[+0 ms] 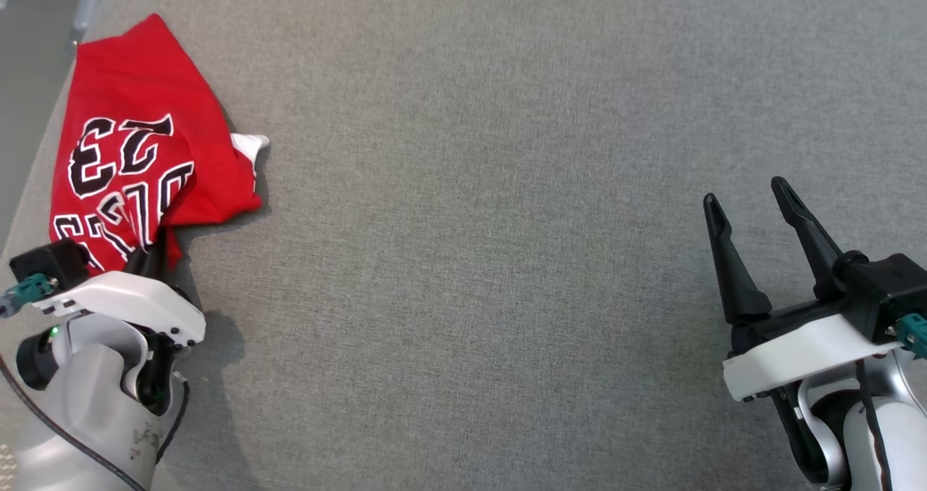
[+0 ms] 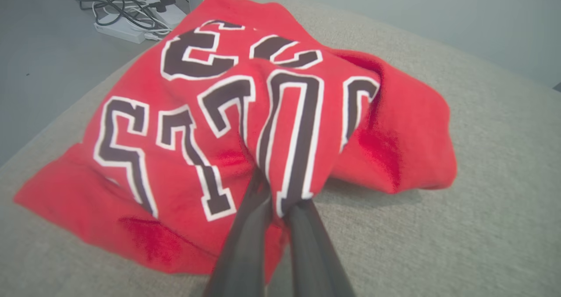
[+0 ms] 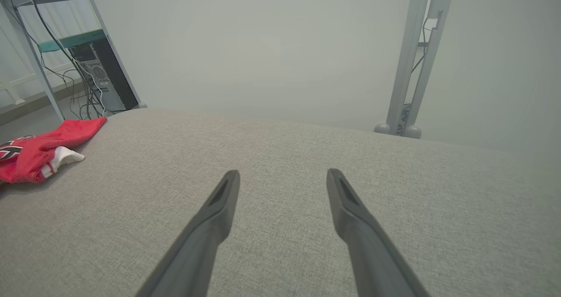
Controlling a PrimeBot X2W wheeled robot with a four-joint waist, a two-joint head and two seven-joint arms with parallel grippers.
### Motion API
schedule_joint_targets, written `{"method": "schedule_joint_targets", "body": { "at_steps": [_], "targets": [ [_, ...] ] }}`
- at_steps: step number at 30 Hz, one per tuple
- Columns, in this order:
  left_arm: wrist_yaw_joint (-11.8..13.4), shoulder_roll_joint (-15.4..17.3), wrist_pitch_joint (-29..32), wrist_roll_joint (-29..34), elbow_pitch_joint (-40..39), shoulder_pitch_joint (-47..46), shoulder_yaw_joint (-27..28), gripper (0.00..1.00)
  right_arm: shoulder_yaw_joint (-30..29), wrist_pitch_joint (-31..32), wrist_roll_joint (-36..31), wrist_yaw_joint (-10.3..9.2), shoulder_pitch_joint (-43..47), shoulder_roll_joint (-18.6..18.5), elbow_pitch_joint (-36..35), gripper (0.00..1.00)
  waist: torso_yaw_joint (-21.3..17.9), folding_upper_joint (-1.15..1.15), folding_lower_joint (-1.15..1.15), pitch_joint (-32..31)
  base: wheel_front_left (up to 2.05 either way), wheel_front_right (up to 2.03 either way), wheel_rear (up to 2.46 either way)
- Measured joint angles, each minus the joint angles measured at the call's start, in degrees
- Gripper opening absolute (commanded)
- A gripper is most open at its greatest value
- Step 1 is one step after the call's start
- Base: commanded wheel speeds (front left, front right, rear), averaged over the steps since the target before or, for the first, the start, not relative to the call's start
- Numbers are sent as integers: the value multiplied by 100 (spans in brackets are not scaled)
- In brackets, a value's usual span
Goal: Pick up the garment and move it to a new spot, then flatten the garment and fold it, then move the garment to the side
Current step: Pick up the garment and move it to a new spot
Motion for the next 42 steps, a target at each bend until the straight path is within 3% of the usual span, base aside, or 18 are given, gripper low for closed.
{"method": "schedule_joint_targets", "body": {
  "at_steps": [5, 8, 16, 22, 27, 34, 42],
  "targets": [
    [-14, 132, -191, 88, -232, 12, 91, 0, -43, -104, 65, 0, 80, 4, 107, 100, 2, 0, 0, -255, 0, 0, 0],
    [115, 264, -226, 235, -734, 186, 222, 0, -96, -199, 119, 0, 186, 14, 193, 100, -5, 0, 0, -493, 0, 0, 0],
    [770, 377, -232, 605, -2936, 1491, 655, 0, -69, -383, 287, 0, 501, 41, 398, 100, -118, 0, 0, -1159, 0, 0, 0],
    [1400, 382, 10, 743, -4710, 2565, 716, 0, -85, -454, 483, 0, 731, 47, 456, 100, -340, 0, 0, -1510, 0, 0, 0],
    [1720, 358, 310, 868, -5941, 3145, 586, 0, -81, -487, 554, 0, 782, 48, 454, 100, -607, 0, 0, -1644, 0, 0, 0],
    [1801, 198, 658, 1092, -6794, 3295, 19, 0, 23, -514, 646, 0, 704, 48, 424, 100, -1154, 0, 0, -1663, 0, 0, 0],
    [1449, 34, 924, 1101, -6369, 2510, -495, 0, 176, -661, 843, 0, 545, 52, 527, 100, -2045, 0, 0, -1478, 0, 0, 0]
  ]
}}
